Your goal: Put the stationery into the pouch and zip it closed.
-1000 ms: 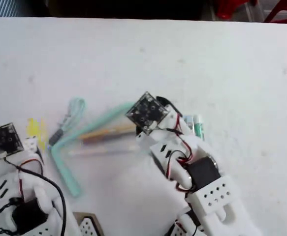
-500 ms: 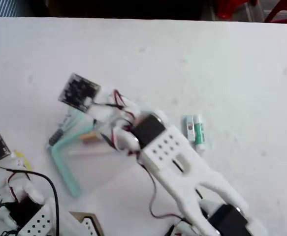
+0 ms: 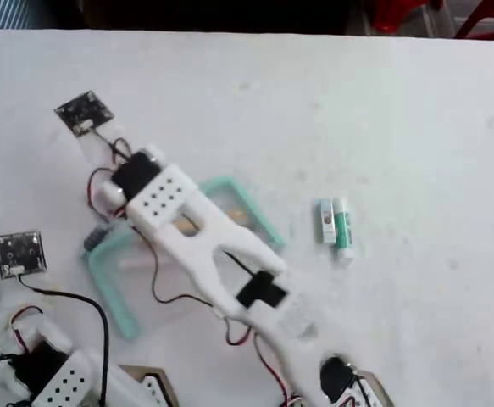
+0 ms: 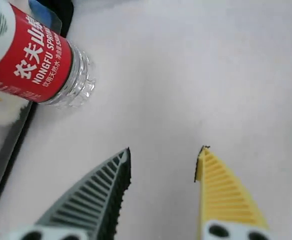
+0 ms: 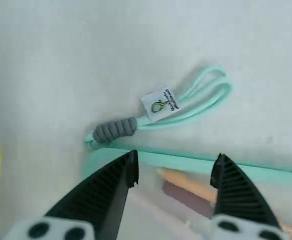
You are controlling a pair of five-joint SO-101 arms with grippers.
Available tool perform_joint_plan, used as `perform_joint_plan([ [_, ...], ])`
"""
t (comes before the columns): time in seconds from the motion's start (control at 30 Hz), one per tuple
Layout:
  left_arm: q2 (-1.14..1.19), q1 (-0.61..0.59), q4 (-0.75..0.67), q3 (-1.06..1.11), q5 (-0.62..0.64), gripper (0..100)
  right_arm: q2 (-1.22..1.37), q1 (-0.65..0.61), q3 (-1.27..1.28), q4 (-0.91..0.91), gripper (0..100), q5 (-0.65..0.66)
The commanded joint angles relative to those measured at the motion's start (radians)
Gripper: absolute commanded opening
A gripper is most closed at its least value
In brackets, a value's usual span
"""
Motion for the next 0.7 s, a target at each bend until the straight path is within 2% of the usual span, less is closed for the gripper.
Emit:
perform_joint_plan([
  [0.0, -0.012, -0.064, 0.002, -0.006, -0.153, 23, 0.168, -0.041, -0.327, 0.051, 22.6, -0.216],
  [0.13, -0.012, -0.137, 0.002, -0.008, -0.259, 23, 0.318, -0.044, -0.509, 0.042, 22.6, -0.284],
  [0.3, -0.012, -0.231, 0.002, -0.008, -0.282, 23, 0.479, -0.044, -0.661, 0.028, 22.6, -0.307],
  [0.43, -0.012, -0.278, 0.002, -0.008, -0.285, 23, 0.575, -0.045, -0.683, 0.031, 22.6, -0.353],
  [0.67, -0.012, -0.278, 0.002, -0.008, -0.287, 23, 0.616, -0.038, -0.68, 0.022, 22.6, -0.359],
])
